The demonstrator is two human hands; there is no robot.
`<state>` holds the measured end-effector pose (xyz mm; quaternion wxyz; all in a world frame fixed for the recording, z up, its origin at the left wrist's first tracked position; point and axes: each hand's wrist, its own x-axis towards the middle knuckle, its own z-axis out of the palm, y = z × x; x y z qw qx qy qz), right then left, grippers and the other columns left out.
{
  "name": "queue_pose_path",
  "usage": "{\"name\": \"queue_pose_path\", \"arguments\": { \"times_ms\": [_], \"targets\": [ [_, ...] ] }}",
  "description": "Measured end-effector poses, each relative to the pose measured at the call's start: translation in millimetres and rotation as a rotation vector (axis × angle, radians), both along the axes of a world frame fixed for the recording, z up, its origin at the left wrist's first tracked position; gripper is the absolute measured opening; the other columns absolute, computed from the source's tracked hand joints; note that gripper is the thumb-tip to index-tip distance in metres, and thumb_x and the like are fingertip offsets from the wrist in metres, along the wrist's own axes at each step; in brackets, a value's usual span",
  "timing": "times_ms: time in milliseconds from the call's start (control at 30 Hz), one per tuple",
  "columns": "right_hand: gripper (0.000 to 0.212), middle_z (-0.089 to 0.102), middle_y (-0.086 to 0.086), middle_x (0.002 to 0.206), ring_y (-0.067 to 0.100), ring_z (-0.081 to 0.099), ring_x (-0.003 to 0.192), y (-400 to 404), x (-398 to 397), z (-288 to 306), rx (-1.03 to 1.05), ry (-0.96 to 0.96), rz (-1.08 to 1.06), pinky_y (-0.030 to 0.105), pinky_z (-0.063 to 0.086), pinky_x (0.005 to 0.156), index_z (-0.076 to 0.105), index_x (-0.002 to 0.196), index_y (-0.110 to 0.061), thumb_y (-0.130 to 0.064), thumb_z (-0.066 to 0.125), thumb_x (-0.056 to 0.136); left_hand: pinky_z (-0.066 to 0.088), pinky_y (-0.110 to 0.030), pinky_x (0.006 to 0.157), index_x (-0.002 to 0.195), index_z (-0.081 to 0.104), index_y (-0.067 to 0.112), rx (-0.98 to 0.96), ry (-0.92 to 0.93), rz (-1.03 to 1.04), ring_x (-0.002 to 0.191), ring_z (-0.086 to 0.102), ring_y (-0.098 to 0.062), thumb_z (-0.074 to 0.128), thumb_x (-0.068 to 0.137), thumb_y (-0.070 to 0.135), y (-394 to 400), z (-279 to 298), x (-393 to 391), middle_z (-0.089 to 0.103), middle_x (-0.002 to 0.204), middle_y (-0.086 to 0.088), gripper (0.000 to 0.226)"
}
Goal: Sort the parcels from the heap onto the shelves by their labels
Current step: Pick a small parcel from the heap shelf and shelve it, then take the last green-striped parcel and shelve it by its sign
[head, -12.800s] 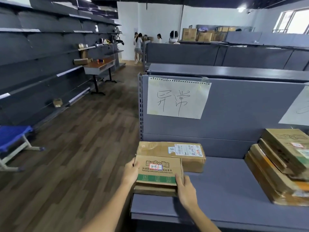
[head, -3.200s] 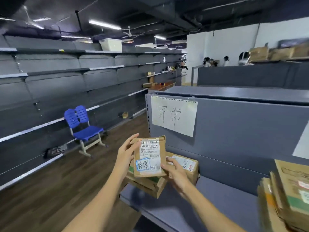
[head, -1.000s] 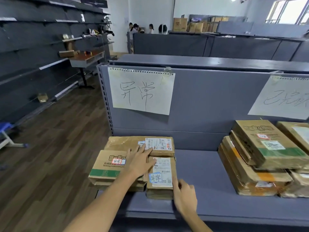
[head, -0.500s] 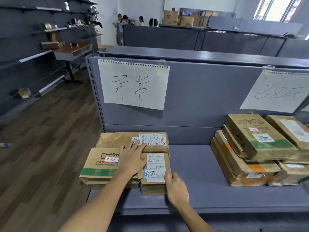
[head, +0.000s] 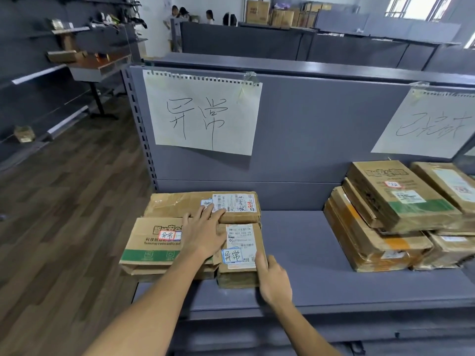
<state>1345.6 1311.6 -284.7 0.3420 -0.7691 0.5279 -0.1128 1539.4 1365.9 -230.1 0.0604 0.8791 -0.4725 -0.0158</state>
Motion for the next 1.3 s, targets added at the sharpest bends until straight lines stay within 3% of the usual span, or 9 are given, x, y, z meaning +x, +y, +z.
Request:
{"name": "queue_pose_path", "arguments": {
  "times_ms": [133, 333, 433, 533, 667, 933, 1067, 1167, 1300],
  "targets": [
    [0.027, 0.051, -0.001, 0.102, 0.026, 0.053, 0.093, -1, 0, 2, -0.019, 0.081, 0.005, 0.035, 0.047, 0.077, 0.046, 0.119, -0.019, -0.036, 0.031, 0.106, 0.019, -0.047, 0.115, 0.155, 0.023, 0.041, -0.007, -0.025, -0.015, 0.152, 0.016, -0.018, 0.044, 0.095, 0.056, -2, -4, 2, 0.021, 0.165, 0.007, 0.065],
    [0.055, 0.066, 0.004, 0.116, 0.022, 0.061, 0.104, -8, -13, 36, 0.025, 0.013, -0.069, 0.036, 0.051, 0.085, 0.057, 0.117, -0.017, -0.065, 0.041, 0.096, 0.001, -0.054, 0.119, 0.16, 0.011, 0.033, 0.089, -0.137, -0.043, 0.155, 0.001, -0.023, 0.02, 0.097, 0.07, -2, 11, -8, 0.011, 0.168, 0.0, 0.074],
    [0.063, 0.058, 0.003, 0.135, 0.025, 0.049, 0.125, -23, -33, 61, -0.155, 0.016, -0.034, 0.039, 0.045, 0.1, 0.049, 0.133, -0.02, -0.068, 0.039, 0.094, -0.005, -0.054, 0.121, 0.161, 0.004, 0.03, 0.042, -0.237, -0.078, 0.155, -0.009, -0.025, 0.005, 0.093, 0.073, -8, 38, -23, 0.0, 0.169, -0.002, 0.08],
    [0.092, 0.034, 0.01, 0.159, 0.03, 0.027, 0.147, -48, -69, 95, -0.349, 0.083, 0.109, 0.041, 0.026, 0.118, 0.034, 0.152, -0.022, -0.079, 0.017, 0.083, -0.005, -0.051, 0.122, 0.159, 0.009, 0.034, -0.111, -0.22, -0.126, 0.155, -0.007, -0.021, -0.02, 0.076, 0.082, -25, 71, -56, 0.001, 0.168, 0.0, 0.101],
    [0.101, 0.005, 0.013, 0.169, 0.031, 0.0, 0.156, -92, -148, 141, -0.556, 0.124, 0.183, 0.042, 0.005, 0.124, 0.015, 0.161, -0.026, -0.081, 0.009, 0.076, -0.001, -0.05, 0.123, 0.157, 0.023, 0.039, -0.347, -0.138, -0.173, 0.156, -0.001, -0.02, 0.002, 0.082, 0.079, -69, 112, -125, 0.008, 0.168, 0.001, 0.088],
    [0.089, 0.012, 0.015, 0.168, 0.035, 0.008, 0.155, -189, -373, 192, -0.675, 0.199, -0.036, 0.049, 0.011, 0.124, 0.018, 0.16, -0.028, -0.079, 0.034, 0.088, -0.003, -0.052, 0.123, 0.158, 0.018, 0.036, -0.475, -0.093, -0.427, 0.155, -0.01, -0.018, 0.007, 0.08, 0.08, -192, 171, -325, 0.0, 0.168, 0.002, 0.09],
    [0.095, 0.024, 0.017, 0.164, 0.037, 0.018, 0.152, -222, -504, 191, -0.67, 0.241, -0.209, 0.05, 0.02, 0.122, 0.03, 0.156, -0.025, -0.083, 0.023, 0.081, 0.005, -0.054, 0.124, 0.157, 0.025, 0.033, -0.502, -0.074, -0.554, 0.156, 0.0, -0.023, 0.01, 0.081, 0.08, -251, 173, -435, 0.01, 0.168, -0.001, 0.091],
    [0.106, 0.017, 0.014, 0.166, 0.034, 0.013, 0.154, -240, -600, 184, -0.608, 0.294, -0.339, 0.048, 0.018, 0.124, 0.023, 0.158, -0.027, -0.085, 0.01, 0.071, 0.002, -0.052, 0.123, 0.155, 0.029, 0.035, -0.462, -0.05, -0.702, 0.156, 0.001, -0.023, 0.012, 0.082, 0.078, -295, 166, -528, 0.011, 0.168, 0.0, 0.087],
    [0.093, 0.015, 0.014, 0.167, 0.032, 0.011, 0.155, -255, -712, 172, -0.53, 0.31, -0.545, 0.048, 0.017, 0.124, 0.019, 0.16, -0.028, -0.082, 0.03, 0.085, 0.019, -0.056, 0.119, 0.149, 0.045, 0.028, -0.456, 0.029, -0.95, 0.151, 0.024, -0.034, 0.028, 0.087, 0.074, -355, 155, -656, 0.03, 0.162, -0.009, 0.08]
  ]
}}
